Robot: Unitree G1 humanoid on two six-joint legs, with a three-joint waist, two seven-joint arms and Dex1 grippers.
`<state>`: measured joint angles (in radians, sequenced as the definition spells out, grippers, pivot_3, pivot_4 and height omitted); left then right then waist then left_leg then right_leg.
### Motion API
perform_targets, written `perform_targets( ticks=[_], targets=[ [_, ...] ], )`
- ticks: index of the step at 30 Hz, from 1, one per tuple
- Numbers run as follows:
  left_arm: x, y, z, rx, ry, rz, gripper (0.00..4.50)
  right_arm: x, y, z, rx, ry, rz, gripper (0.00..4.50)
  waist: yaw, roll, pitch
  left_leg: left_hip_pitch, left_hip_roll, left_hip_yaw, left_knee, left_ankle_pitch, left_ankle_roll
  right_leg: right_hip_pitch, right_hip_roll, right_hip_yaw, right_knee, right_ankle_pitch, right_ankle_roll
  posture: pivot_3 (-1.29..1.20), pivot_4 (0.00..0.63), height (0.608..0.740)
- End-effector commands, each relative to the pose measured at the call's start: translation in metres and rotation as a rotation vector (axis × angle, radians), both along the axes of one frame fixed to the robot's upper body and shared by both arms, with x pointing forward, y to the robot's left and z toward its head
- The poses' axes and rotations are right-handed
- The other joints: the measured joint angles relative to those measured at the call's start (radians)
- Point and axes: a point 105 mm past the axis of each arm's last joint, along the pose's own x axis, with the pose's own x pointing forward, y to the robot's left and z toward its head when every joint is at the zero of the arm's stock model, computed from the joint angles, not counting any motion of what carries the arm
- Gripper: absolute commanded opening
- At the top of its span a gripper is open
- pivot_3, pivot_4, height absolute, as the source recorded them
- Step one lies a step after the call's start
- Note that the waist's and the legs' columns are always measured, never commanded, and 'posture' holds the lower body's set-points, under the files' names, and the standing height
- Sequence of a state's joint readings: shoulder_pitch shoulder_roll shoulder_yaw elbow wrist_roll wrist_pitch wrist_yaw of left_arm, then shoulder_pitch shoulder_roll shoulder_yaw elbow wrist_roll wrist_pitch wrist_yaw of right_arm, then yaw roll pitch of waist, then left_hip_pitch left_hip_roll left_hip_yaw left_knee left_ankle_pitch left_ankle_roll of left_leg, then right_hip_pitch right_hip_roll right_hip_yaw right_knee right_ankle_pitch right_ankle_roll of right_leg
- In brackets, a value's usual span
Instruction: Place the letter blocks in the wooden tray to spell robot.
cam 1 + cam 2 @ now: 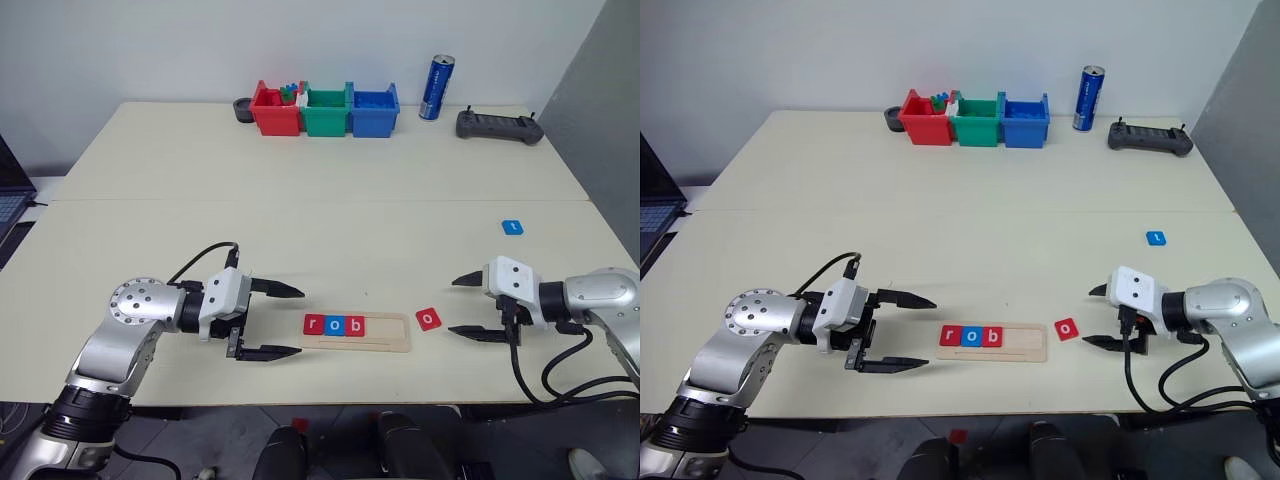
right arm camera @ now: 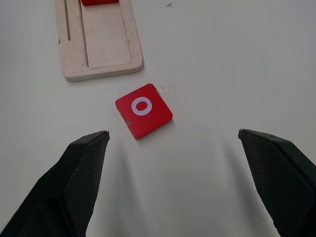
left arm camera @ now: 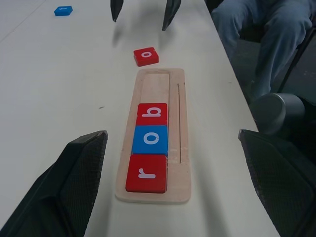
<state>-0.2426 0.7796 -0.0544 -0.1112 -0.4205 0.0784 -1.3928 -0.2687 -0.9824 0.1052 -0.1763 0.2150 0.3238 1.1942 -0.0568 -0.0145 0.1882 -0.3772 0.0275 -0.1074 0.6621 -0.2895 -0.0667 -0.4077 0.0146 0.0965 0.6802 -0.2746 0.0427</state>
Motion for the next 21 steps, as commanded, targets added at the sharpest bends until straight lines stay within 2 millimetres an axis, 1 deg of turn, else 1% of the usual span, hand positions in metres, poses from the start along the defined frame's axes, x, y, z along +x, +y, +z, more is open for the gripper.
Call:
perform_targets(
  ticks=[1,7,12,21],
  targets=[
    [0.001,0.001,0.004,0.007,-0.029,-0.018,4.50,0.001,0.006,0.003,-0.024,-0.008,0.076,4.46,0.000,0.000,0.000,0.000,0.000,0.000,0.000,0.000,0.000,0.000,0.000,0.000,0.000,0.000,0.000,0.00,0.150,0.740],
    [0.000,0.004,-0.001,0.011,-0.030,-0.014,4.50,-0.001,0.018,-0.007,-0.012,0.033,0.134,4.46,0.000,0.000,0.000,0.000,0.000,0.000,0.000,0.000,0.000,0.000,0.000,0.000,0.000,0.000,0.000,0.00,0.150,0.740],
    [-0.002,0.004,-0.004,0.012,-0.032,-0.012,4.50,0.002,0.026,-0.014,0.029,0.052,0.123,4.46,0.000,0.000,0.000,0.000,0.000,0.000,0.000,0.000,0.000,0.000,0.000,0.000,0.000,0.000,0.000,0.00,0.150,0.740],
    [0.000,0.001,-0.002,0.006,-0.038,-0.012,4.50,0.010,0.028,-0.024,0.077,0.106,0.062,4.46,0.000,0.000,0.000,0.000,0.000,0.000,0.000,0.000,0.000,0.000,0.000,0.000,0.001,0.000,0.000,0.00,0.150,0.740]
  ],
)
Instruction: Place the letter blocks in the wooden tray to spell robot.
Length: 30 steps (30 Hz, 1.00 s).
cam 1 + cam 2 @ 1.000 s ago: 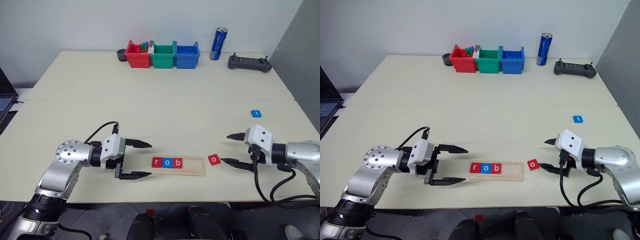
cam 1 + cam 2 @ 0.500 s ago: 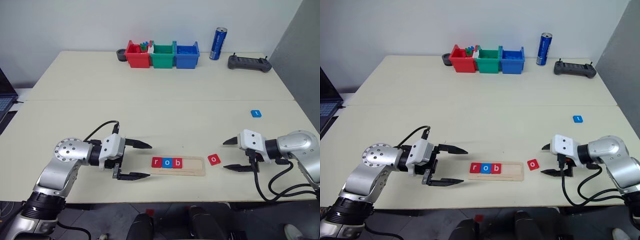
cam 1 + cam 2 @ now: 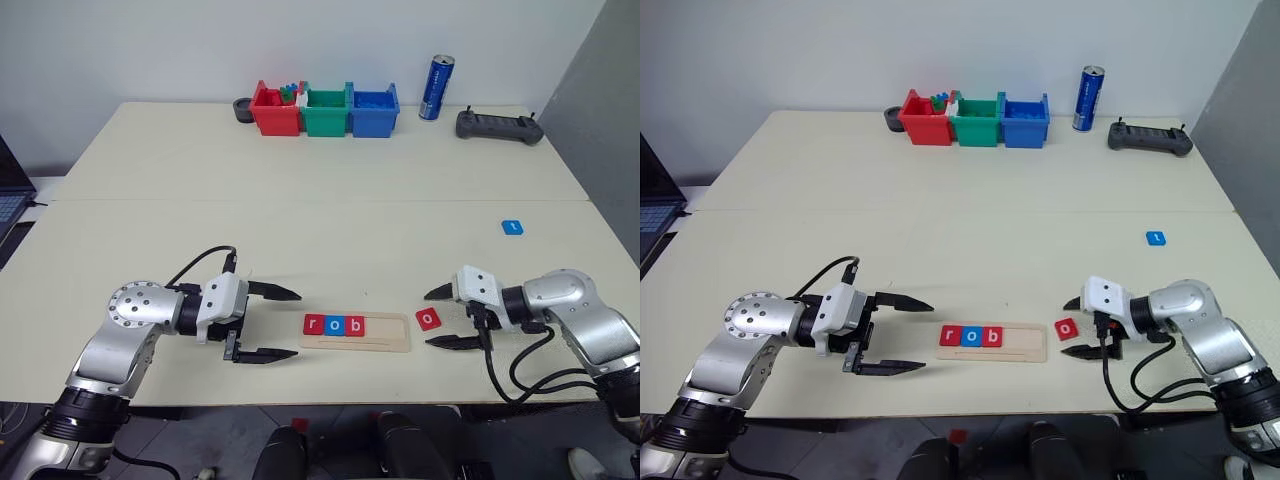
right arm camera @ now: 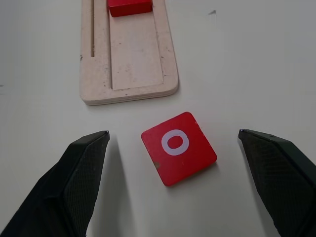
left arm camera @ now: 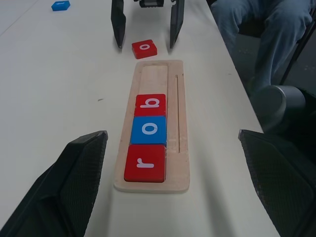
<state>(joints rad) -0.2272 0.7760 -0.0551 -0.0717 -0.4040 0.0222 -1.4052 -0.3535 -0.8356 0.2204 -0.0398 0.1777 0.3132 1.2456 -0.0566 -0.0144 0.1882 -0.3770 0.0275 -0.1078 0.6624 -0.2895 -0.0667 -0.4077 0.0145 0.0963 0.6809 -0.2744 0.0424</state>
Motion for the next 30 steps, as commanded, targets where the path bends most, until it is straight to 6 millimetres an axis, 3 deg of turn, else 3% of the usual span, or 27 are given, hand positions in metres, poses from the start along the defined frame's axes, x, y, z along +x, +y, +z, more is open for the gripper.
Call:
perform_targets(
  ticks=[1,2,4,11,22,25,30],
  targets=[
    [0.000,-0.004,0.006,-0.003,-0.031,-0.014,4.50,0.004,0.001,0.004,-0.001,-0.011,-0.001,4.46,0.000,0.000,0.000,0.000,0.000,0.000,0.000,0.000,0.000,0.000,0.000,0.000,0.000,0.000,0.000,0.00,0.150,0.740],
    [0.001,-0.004,0.006,-0.003,-0.032,-0.014,4.50,0.004,0.001,0.004,-0.003,-0.010,-0.001,4.46,0.000,0.000,0.000,0.000,0.000,0.000,0.000,0.000,0.000,0.000,0.000,0.000,0.000,0.000,0.000,0.00,0.150,0.740],
    [0.001,-0.005,0.006,-0.003,-0.032,-0.013,4.50,0.004,0.001,0.003,-0.002,-0.009,-0.001,3.86,0.000,0.000,0.000,0.000,0.000,0.000,0.000,0.000,0.000,0.000,0.000,0.000,0.000,0.000,0.000,0.00,0.150,0.740],
    [0.001,-0.010,0.009,-0.013,-0.032,-0.002,4.50,0.004,0.002,0.004,0.008,-0.005,0.002,1.42,0.000,0.000,0.000,0.000,0.000,0.000,0.000,0.000,0.000,0.000,0.000,0.000,0.000,0.000,0.000,0.00,0.150,0.740],
    [0.005,0.001,0.008,0.019,-0.039,0.047,4.50,-0.008,0.004,0.035,-0.037,-0.108,-0.013,1.45,0.001,0.000,0.000,0.000,0.000,0.000,0.000,0.000,0.000,0.000,0.000,0.000,0.000,0.000,0.000,0.00,0.150,0.740],
    [0.005,0.006,0.002,0.054,-0.040,0.044,4.50,-0.017,0.025,0.041,-0.036,-0.109,0.000,1.45,-0.001,0.000,0.000,0.001,0.000,0.000,0.000,0.000,0.000,0.000,0.000,0.000,0.000,0.000,0.000,0.00,0.150,0.740],
    [0.007,0.008,-0.004,0.076,-0.053,0.031,4.50,-0.026,0.055,0.032,-0.036,-0.072,0.031,1.45,0.000,0.000,0.000,0.000,0.000,0.000,0.000,0.000,0.000,0.000,0.000,0.000,0.000,0.000,0.000,0.00,0.150,0.740]
  ],
)
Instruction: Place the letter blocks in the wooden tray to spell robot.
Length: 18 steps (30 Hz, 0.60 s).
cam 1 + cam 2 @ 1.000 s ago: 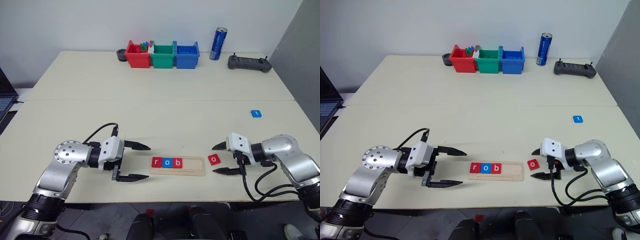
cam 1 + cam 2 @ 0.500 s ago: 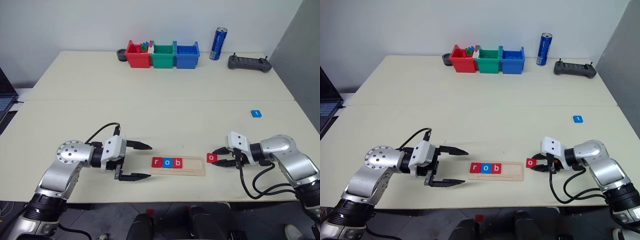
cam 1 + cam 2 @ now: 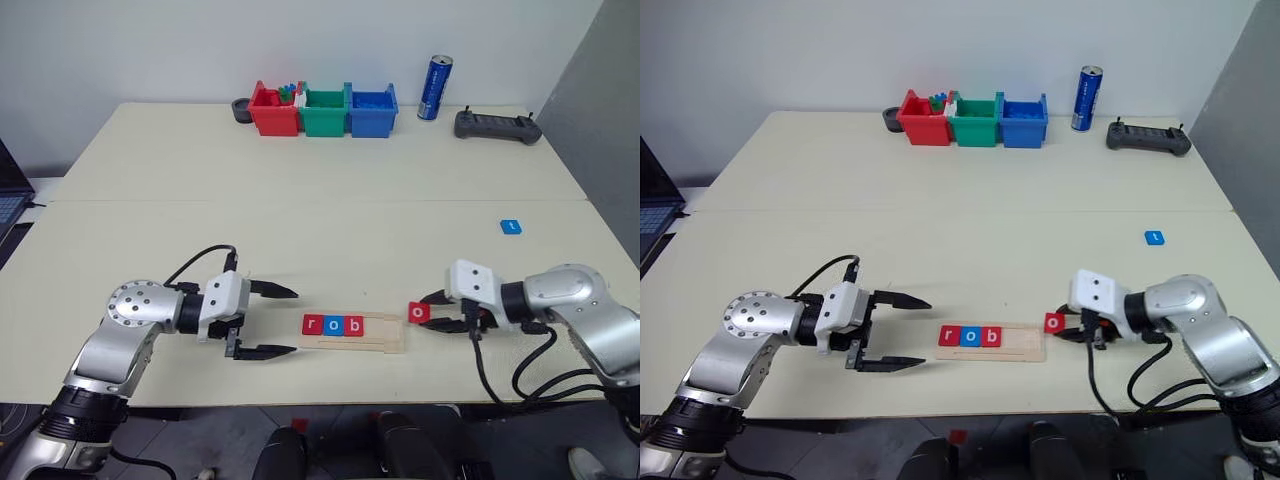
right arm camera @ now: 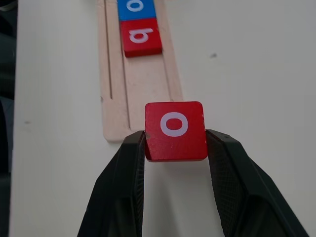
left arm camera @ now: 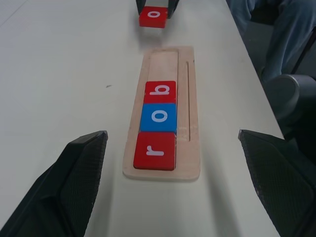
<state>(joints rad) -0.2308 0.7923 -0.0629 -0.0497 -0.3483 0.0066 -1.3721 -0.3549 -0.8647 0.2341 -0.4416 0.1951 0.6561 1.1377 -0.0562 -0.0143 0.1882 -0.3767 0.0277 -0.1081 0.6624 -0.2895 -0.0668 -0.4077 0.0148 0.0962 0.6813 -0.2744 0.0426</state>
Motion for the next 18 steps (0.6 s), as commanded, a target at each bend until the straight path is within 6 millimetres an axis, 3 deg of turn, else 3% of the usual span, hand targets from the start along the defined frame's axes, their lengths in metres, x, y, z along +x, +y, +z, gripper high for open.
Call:
perform_targets(
  ticks=[1,6,18],
  targets=[
    [0.001,0.003,0.001,0.016,-0.034,-0.019,4.50,-0.005,0.026,-0.001,0.016,-0.004,0.027,1.45,0.000,0.000,0.000,0.000,0.000,0.000,0.000,0.000,0.000,0.000,0.000,0.000,0.000,0.000,0.000,0.00,0.150,0.740],
    [-0.002,0.005,-0.004,0.016,-0.036,-0.022,4.50,-0.004,0.042,-0.008,0.032,0.009,0.018,1.45,0.000,0.000,0.000,-0.001,0.000,0.000,0.000,0.000,0.000,0.000,0.000,0.000,0.000,0.000,0.000,0.00,0.150,0.740],
    [-0.004,0.006,-0.009,0.007,-0.052,-0.025,4.50,0.005,0.045,-0.010,0.012,-0.017,0.017,1.45,-0.001,0.000,0.000,-0.001,0.000,0.000,0.000,0.000,0.000,0.000,0.000,-0.001,0.000,0.000,0.000,0.00,0.150,0.740]
  ],
)
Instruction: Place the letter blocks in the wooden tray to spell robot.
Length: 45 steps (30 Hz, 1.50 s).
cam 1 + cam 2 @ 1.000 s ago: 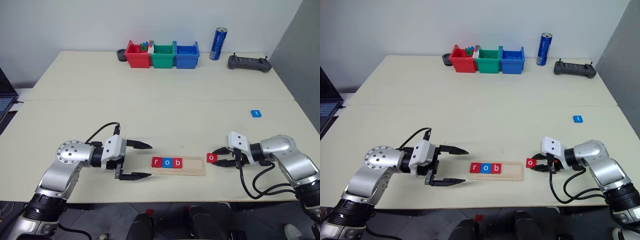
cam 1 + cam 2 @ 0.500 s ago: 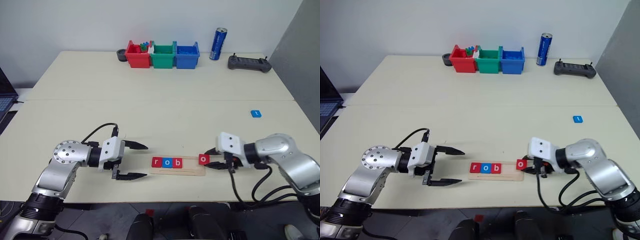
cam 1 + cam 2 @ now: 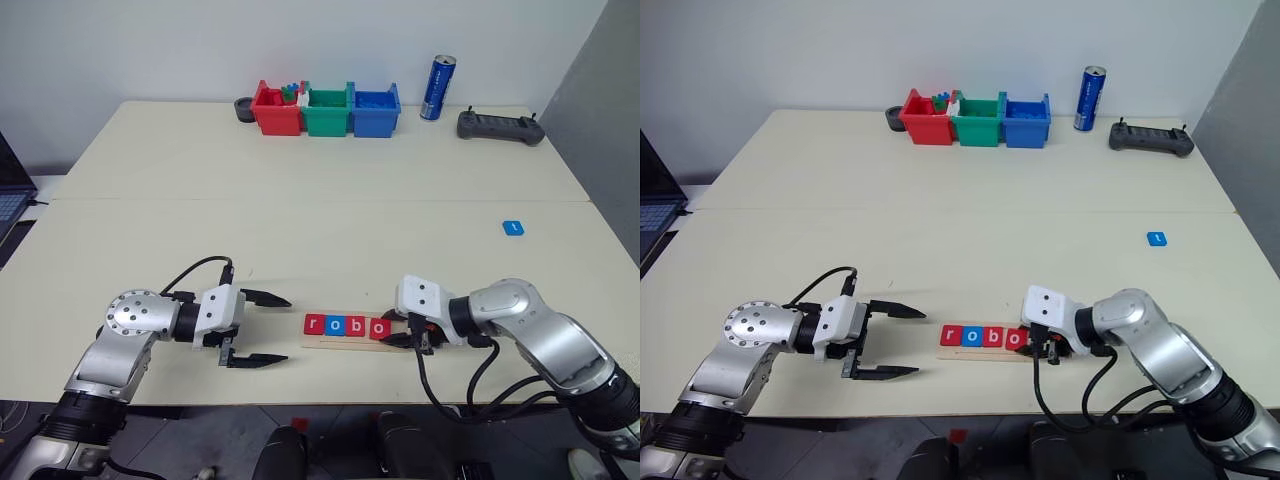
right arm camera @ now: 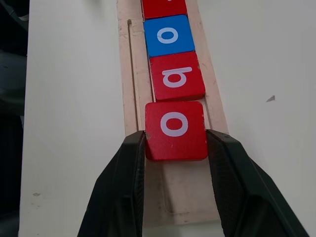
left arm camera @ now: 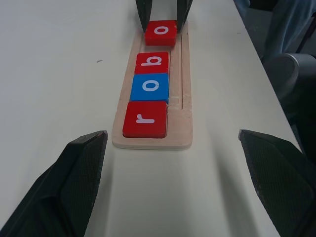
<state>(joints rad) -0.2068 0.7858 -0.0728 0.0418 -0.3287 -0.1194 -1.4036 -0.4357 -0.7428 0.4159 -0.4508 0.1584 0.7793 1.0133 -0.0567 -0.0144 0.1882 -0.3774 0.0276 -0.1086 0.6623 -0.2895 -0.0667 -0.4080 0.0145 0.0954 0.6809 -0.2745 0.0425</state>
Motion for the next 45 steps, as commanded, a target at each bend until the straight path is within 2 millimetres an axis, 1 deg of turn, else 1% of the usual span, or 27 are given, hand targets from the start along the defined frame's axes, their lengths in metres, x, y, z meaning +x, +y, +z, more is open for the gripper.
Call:
perform_targets(
  ticks=[1,5,6,8,10,12,13,16,18,20,22,25,26,28,29,32,33,36,41,45],
  targets=[
    [-0.001,-0.004,0.008,-0.012,-0.047,-0.010,4.50,0.006,0.005,0.009,0.008,-0.057,0.017,1.45,0.000,0.000,0.000,0.000,0.000,0.000,0.000,0.000,0.000,0.000,0.000,0.000,0.000,0.000,0.000,0.00,0.150,0.740],
    [-0.001,-0.008,0.010,-0.018,-0.050,-0.012,4.50,0.006,0.006,0.007,-0.010,-0.058,0.035,1.45,0.000,0.000,0.000,0.000,0.000,0.000,0.000,0.000,0.000,0.000,0.000,0.000,0.000,0.000,0.000,0.00,0.150,0.740],
    [-0.001,-0.009,0.011,-0.019,-0.049,-0.012,4.50,0.006,0.006,0.007,-0.012,-0.058,0.038,2.18,0.000,0.000,0.000,0.000,0.000,0.000,0.000,0.000,0.000,0.000,0.000,0.000,0.000,0.000,0.000,0.00,0.150,0.740],
    [-0.001,-0.011,0.013,-0.020,-0.050,-0.012,4.50,0.006,0.007,0.007,-0.014,-0.060,0.045,2.79,0.000,0.000,0.000,0.000,0.000,0.000,0.000,0.000,0.000,0.000,0.000,0.000,0.000,0.000,0.000,0.00,0.150,0.740],
    [-0.001,-0.014,0.015,-0.022,-0.051,-0.013,4.50,0.006,0.008,0.007,-0.012,-0.064,0.050,3.57,0.000,0.000,0.000,0.000,0.000,0.000,0.000,0.000,0.000,0.000,0.000,0.000,0.000,0.000,0.000,0.00,0.150,0.740],
    [0.000,-0.016,0.017,-0.024,-0.051,-0.013,4.50,0.006,0.009,0.009,-0.011,-0.070,0.057,4.24,0.000,0.000,0.000,0.000,0.000,0.000,0.000,0.000,0.000,0.000,0.000,0.000,0.000,0.000,0.000,0.00,0.150,0.740],
    [0.000,-0.017,0.018,-0.024,-0.050,-0.013,4.50,0.006,0.010,0.009,-0.009,-0.073,0.061,4.44,0.000,0.000,0.000,0.000,0.000,0.000,0.000,0.000,0.000,0.000,0.000,0.000,0.000,0.000,0.000,0.00,0.150,0.740],
    [0.001,-0.016,0.018,-0.023,-0.048,-0.009,4.50,0.008,0.012,0.016,0.020,-0.086,0.049,4.44,0.000,0.000,0.000,0.000,0.000,0.000,0.000,0.000,0.000,0.000,0.000,0.000,0.000,0.000,0.000,0.00,0.150,0.740],
    [0.002,-0.015,0.018,-0.023,-0.048,-0.006,4.50,0.010,0.013,0.026,0.053,-0.101,0.040,4.44,0.000,0.000,0.000,0.000,0.000,0.000,0.000,0.000,0.000,0.000,0.000,0.000,0.000,0.000,0.000,0.00,0.150,0.740],
    [0.002,-0.014,0.018,-0.023,-0.048,-0.003,4.50,0.013,0.012,0.034,0.083,-0.117,0.012,4.44,0.000,0.000,0.000,0.000,0.000,0.000,0.000,0.000,0.000,0.000,0.000,0.000,0.000,0.000,0.000,0.00,0.150,0.740],
    [0.003,-0.012,0.017,-0.023,-0.046,0.002,4.50,0.012,0.008,0.038,0.078,-0.127,0.006,4.44,0.000,0.000,0.000,0.000,0.000,0.000,0.000,0.000,0.000,0.000,0.000,0.000,0.000,0.000,0.000,0.00,0.150,0.740],
    [0.003,-0.010,0.012,-0.021,-0.040,0.008,4.50,0.007,-0.004,0.032,0.014,-0.147,0.017,3.86,0.001,0.000,0.000,0.000,0.000,0.000,0.000,0.000,0.000,0.000,0.000,0.000,0.000,0.000,0.000,0.00,0.150,0.740],
    [0.003,-0.010,0.011,-0.019,-0.038,0.008,4.50,0.006,-0.007,0.030,-0.004,-0.151,0.022,3.55,0.001,0.000,0.000,0.000,0.000,0.000,0.000,0.000,0.000,0.000,0.000,0.000,0.000,0.000,0.000,0.00,0.150,0.740],
    [0.002,-0.009,0.008,-0.015,-0.036,0.008,4.50,0.003,-0.010,0.027,-0.027,-0.154,0.035,2.78,0.001,0.000,0.000,0.000,0.000,0.000,0.000,0.000,0.000,0.000,0.000,0.000,0.000,0.000,0.000,0.00,0.150,0.740],
    [0.002,-0.008,0.007,-0.013,-0.035,0.008,4.50,0.002,-0.011,0.027,-0.033,-0.158,0.040,2.50,0.001,0.000,0.000,0.000,0.000,0.000,0.000,0.000,0.000,0.000,0.000,0.000,0.000,0.000,0.000,0.00,0.150,0.740],
    [0.002,-0.008,0.006,-0.011,-0.035,0.007,4.50,0.003,-0.013,0.027,-0.060,-0.172,0.053,1.46,-0.001,0.000,0.000,0.000,0.000,0.000,0.000,0.000,0.000,0.000,0.000,0.000,0.000,0.000,0.000,0.00,0.150,0.740],
    [0.001,-0.008,0.005,-0.011,-0.036,0.006,4.50,0.003,-0.013,0.027,-0.066,-0.170,0.057,1.06,-0.001,0.000,0.000,0.000,0.000,0.000,0.000,0.000,0.000,0.000,0.000,0.000,0.000,0.000,0.000,0.00,0.150,0.740],
    [0.000,-0.009,0.005,-0.013,-0.036,0.006,4.50,0.002,-0.012,0.022,-0.082,-0.153,0.067,0.05,0.000,0.000,0.000,0.000,0.000,0.000,0.000,0.000,0.000,0.000,0.000,0.000,0.000,0.000,0.000,0.00,0.150,0.740],
    [0.000,-0.011,0.008,-0.019,-0.041,0.009,4.50,0.003,-0.012,0.014,-0.118,-0.126,0.073,0.01,0.000,0.000,0.000,0.000,0.000,0.000,0.000,0.000,0.000,0.000,0.000,0.000,0.000,0.000,0.000,0.00,0.150,0.740],
    [-0.001,-0.013,0.012,-0.022,-0.045,0.012,4.50,0.005,-0.009,0.012,-0.130,-0.131,0.088,0.01,0.000,0.000,0.000,0.000,0.000,0.000,0.000,0.000,0.000,0.000,0.000,0.000,0.000,0.000,0.000,0.00,0.150,0.740]
  ],
)
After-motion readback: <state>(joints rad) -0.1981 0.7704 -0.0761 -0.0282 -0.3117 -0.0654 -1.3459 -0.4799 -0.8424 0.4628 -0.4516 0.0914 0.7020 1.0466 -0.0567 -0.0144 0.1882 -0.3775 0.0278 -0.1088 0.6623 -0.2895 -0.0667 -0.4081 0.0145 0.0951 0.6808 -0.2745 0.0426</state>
